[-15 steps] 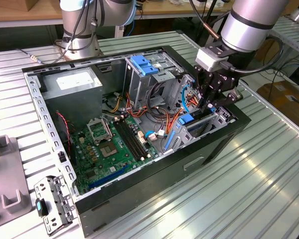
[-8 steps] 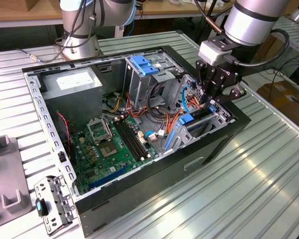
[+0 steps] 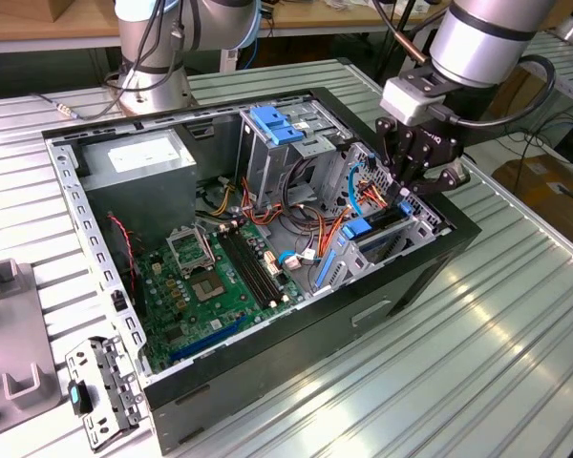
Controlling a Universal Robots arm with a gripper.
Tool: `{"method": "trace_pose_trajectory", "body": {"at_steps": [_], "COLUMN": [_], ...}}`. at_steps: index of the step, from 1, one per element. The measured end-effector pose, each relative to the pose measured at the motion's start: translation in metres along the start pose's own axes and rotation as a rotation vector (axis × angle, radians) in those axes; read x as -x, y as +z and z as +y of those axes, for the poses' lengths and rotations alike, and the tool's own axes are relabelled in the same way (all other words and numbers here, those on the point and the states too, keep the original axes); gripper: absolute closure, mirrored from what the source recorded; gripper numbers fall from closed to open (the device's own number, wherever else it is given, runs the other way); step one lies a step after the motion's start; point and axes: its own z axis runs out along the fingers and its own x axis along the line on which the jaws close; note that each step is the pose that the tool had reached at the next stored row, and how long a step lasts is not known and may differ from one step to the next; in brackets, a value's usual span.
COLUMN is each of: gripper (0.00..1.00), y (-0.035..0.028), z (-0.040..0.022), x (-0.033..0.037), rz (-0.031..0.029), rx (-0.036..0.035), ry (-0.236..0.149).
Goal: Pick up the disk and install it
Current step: 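Insert the first disk wire, then insert the second disk wire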
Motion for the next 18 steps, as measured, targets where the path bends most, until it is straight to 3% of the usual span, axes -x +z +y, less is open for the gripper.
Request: {"method": "trace_pose_trajectory", "body": {"at_steps": [13, 18], "gripper": [0.89, 0.89], "y": [-0.0016, -0.0017], "z": [0.0000, 0.0053], "x": [0.0000, 0.0001], "rz": [0.0001, 0.0001], "rx": [-0.0009, -0.0009], "ry": [0.000, 0.000]}}
